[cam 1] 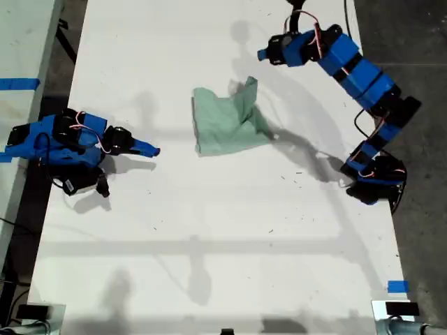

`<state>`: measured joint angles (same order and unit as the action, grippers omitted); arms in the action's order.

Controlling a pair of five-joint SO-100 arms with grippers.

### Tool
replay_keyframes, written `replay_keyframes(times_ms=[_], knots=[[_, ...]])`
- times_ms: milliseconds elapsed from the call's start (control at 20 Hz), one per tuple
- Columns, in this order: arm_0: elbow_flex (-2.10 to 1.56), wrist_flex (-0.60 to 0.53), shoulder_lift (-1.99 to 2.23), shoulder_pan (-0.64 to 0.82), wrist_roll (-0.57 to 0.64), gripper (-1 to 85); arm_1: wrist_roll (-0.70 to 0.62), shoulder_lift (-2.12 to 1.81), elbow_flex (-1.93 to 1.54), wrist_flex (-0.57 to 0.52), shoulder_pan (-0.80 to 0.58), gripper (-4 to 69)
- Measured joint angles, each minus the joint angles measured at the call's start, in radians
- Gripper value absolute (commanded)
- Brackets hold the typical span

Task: Fold tshirt

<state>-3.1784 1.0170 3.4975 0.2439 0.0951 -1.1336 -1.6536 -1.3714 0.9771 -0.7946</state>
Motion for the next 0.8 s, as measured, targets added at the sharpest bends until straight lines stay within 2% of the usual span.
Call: replay_keyframes(times_ms=[150, 250, 450, 550, 700, 750, 800], knots=[[0.0, 0.0, 0.0, -0.043, 0.0, 10.6, 0.071, -0.353, -0.411, 0.058, 0.067, -1.3], [0.0, 0.0, 0.0, -0.058, 0.0, 10.6, 0.163, -0.614, -0.65, 0.13, 0.146, -1.3], [0.0, 0.0, 0.0, -0.063, 0.0, 10.6, 0.428, -1.095, -1.08, 0.218, 0.385, -1.3], [0.0, 0.0, 0.0, -0.066, 0.0, 10.6, 0.571, -1.313, -1.278, 0.233, 0.468, -1.3], [0.0, 0.0, 0.0, -0.066, 0.0, 10.6, 0.787, -1.707, -1.555, 0.316, 0.597, -1.2], [0.0, 0.0, 0.0, -0.066, 0.0, 10.7, 0.868, -1.775, -1.621, 0.321, 0.64, 0.4], [0.0, 0.0, 0.0, -0.066, 0.0, 10.7, 0.933, -1.779, -1.641, 0.318, 0.669, 5.9]])
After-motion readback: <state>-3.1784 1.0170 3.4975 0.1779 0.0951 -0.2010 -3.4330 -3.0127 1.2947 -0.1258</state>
